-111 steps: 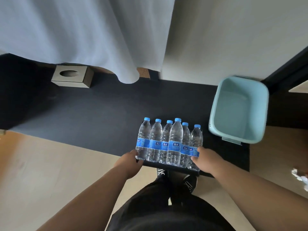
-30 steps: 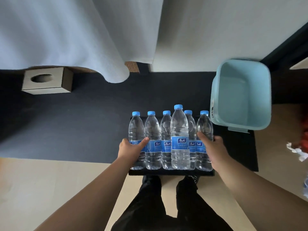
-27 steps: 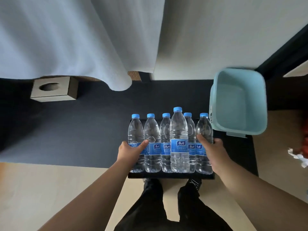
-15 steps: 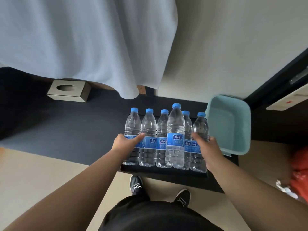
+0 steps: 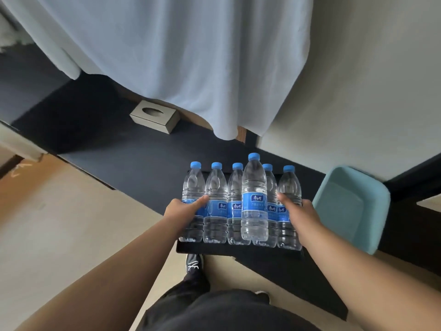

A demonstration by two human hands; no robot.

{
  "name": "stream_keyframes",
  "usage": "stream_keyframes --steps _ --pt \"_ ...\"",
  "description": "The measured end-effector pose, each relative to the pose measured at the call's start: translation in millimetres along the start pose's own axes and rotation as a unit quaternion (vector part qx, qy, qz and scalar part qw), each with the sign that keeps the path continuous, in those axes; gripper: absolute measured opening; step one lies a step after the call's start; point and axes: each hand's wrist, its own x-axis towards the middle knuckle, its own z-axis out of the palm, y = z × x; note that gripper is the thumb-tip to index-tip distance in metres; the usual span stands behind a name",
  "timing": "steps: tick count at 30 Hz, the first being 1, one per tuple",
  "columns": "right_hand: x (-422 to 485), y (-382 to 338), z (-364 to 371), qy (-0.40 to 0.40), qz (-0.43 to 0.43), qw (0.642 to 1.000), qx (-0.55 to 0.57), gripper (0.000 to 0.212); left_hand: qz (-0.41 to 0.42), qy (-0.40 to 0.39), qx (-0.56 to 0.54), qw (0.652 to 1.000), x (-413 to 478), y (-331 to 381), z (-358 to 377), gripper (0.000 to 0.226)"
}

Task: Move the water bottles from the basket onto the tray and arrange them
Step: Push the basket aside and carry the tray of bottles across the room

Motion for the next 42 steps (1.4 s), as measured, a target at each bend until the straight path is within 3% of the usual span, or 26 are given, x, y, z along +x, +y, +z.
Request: stream_keyframes --steps 4,7,17,30,42 --pt "-8 -10 21 -0.04 -0.015 0.998 -0.042 0.078 -0.013 0.03 -0.026 0.999 -7 -24 -21 0.081" --pt "-13 -20 39 -0.063 -0.027 0.996 -0.06 0.079 -0.029 0.035 -0.068 0.997 -6 -40 -37 0.084" --pt "-49 -50 130 -0.126 -0.036 0.985 -0.112 0.112 -0.06 0.07 -0.158 0.983 -13 -106 -115 0.074" --pt "-131 -75 303 -0.215 -0.075 0.965 -0.131 0.076 -0.084 0.129 -0.225 0.962 -17 -201 -266 0.069" --pt "-182 -92 444 -0.286 -0.096 0.932 -0.202 0.091 -0.111 0.19 -0.263 0.939 -21 -279 -362 0.063"
